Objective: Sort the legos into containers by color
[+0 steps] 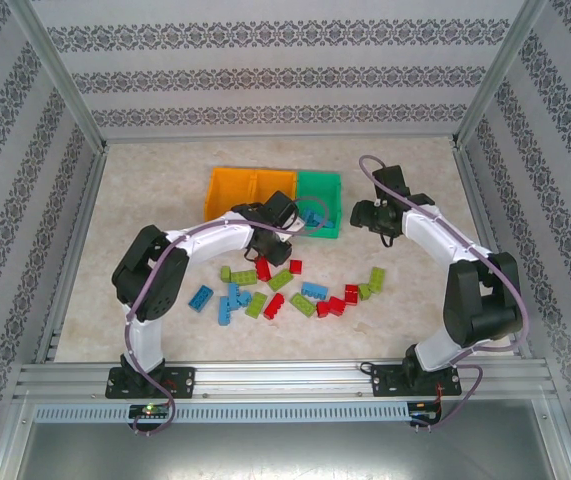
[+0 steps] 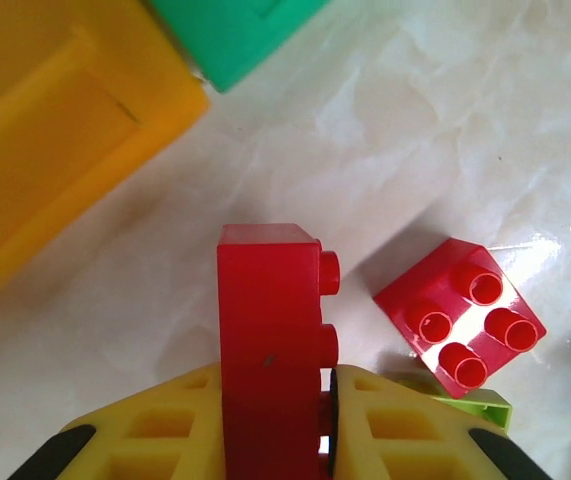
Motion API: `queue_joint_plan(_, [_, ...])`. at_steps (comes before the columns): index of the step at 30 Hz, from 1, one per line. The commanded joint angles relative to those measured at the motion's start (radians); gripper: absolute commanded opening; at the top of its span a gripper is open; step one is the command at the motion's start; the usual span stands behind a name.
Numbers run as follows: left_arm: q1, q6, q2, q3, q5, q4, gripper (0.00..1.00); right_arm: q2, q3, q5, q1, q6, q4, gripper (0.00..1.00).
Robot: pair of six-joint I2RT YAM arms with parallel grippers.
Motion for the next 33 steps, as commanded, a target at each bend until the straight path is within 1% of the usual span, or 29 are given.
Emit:
queue_joint_plan(1, [0.011,-0.038,-0.083,0.049,-0.076,-0.03,0.23,-0.032,-0.027,-0.006,-0.008,0.018,0.017,0.67])
queue_joint_plan(6, [0.069,-0.094,-0.09,0.103,-0.066,-0.014,0.21,-0.057,-0.055,-0.028,0.005,0.018,0.035,0.66])
queue_joint_plan(9, [0.101,-0.124,-0.042,0.176,-0.05,-0.03,0.2,-0.072,-0.059,-0.027,0.042,-0.004,0.036,0.66])
queue_joint_plan(13, [0.153,-0.208,0.051,0.275,-0.028,-0.054,0.17,-0.075,-0.054,0.012,0.115,-0.001,0.009,0.66])
queue_joint_plan(16, [0.187,-0.261,0.113,0.336,-0.005,-0.059,0.16,-0.072,-0.063,0.022,0.153,0.06,0.001,0.66])
queue_joint_plan(17, [0.191,-0.27,0.13,0.354,0.003,-0.057,0.22,-0.071,-0.069,0.023,0.166,0.092,0.002,0.66])
queue_joint_plan(18, [0.194,-0.282,0.149,0.372,0.001,-0.061,0.24,-0.07,-0.075,0.024,0.179,0.124,0.003,0.65])
queue_joint_plan(22, [0.204,-0.313,0.201,0.425,0.028,-0.067,0.24,-0.066,-0.089,0.02,0.251,0.232,0.035,0.65])
queue_joint_plan(24, [0.207,-0.331,0.217,0.439,0.039,-0.066,0.26,-0.05,-0.075,0.02,0.293,0.273,0.039,0.65])
queue_joint_plan(25, [0.207,-0.339,0.218,0.441,0.041,-0.066,0.28,-0.042,-0.069,0.02,0.31,0.285,0.04,0.65])
queue_joint_plan(26, [0.207,-0.348,0.218,0.441,0.043,-0.065,0.33,-0.03,-0.059,0.021,0.331,0.296,0.043,0.65])
queue_joint_plan(27, [0.208,-0.357,0.217,0.439,0.044,-0.066,0.41,-0.019,-0.051,0.022,0.351,0.302,0.044,0.65])
queue_joint_plan(30, [0.207,-0.375,0.206,0.433,0.033,-0.073,0.59,0.026,-0.023,0.029,0.405,0.319,0.029,0.65])
queue_joint_plan(32, [0.208,-0.385,0.192,0.422,0.02,-0.078,0.7,0.057,-0.009,0.029,0.433,0.332,0.022,0.65])
queue_joint_plan(33, [0.208,-0.389,0.182,0.415,0.013,-0.079,0.74,0.073,-0.002,0.03,0.447,0.344,0.019,0.65])
